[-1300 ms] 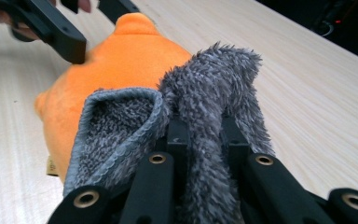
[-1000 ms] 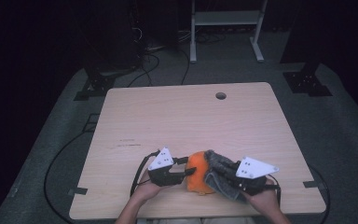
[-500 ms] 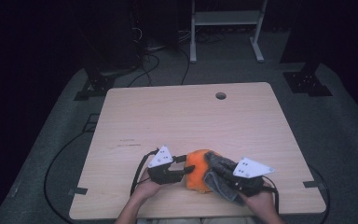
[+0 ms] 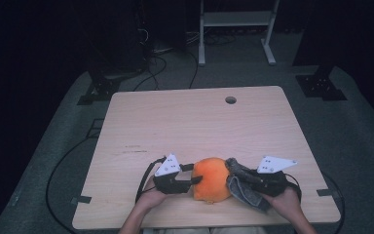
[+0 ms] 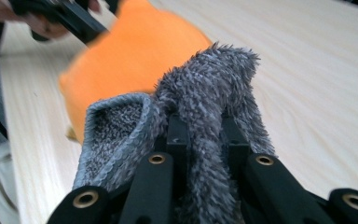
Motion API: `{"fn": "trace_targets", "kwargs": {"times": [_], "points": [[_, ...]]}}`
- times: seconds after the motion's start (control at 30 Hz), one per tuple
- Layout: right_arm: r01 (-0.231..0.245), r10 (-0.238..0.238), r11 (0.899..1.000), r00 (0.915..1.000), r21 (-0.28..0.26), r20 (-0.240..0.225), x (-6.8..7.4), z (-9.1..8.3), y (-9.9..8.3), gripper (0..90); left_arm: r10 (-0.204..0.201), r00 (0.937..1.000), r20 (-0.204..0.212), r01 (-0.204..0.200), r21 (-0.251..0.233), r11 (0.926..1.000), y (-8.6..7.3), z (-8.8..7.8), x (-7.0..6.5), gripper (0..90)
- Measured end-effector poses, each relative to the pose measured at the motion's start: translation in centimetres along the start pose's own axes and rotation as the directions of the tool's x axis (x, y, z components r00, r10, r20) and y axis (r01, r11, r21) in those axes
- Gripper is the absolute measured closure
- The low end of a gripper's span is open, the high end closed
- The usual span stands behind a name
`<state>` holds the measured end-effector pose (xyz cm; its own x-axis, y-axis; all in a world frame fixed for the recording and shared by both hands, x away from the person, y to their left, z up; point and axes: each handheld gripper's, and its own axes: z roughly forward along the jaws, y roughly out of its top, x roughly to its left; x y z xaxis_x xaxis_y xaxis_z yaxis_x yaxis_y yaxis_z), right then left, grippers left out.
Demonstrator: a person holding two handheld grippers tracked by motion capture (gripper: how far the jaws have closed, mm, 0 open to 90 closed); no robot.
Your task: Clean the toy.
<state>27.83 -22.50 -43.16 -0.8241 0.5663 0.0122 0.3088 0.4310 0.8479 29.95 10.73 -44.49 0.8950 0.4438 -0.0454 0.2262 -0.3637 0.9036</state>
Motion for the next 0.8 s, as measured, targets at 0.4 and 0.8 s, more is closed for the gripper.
{"fn": "trace_targets", "kwargs": {"times": [0.4, 0.8], "points": [[-0.034, 0.032, 0.999, 0.9986, -0.042, -0.041, -0.2, 0.4, 0.3, 77.2, 0.025, 0.9995, -0.020, -0.024, 0.019, 0.9995, -0.1, 0.0, -0.3, 48.6], [-0.090, 0.086, 0.995, 0.9943, -0.051, -0.063, -1.2, 0.8, 1.1, 77.3, 0.038, 0.9991, -0.020, -0.037, 0.018, 0.9991, 0.0, 0.2, -0.5, 48.7]]}}
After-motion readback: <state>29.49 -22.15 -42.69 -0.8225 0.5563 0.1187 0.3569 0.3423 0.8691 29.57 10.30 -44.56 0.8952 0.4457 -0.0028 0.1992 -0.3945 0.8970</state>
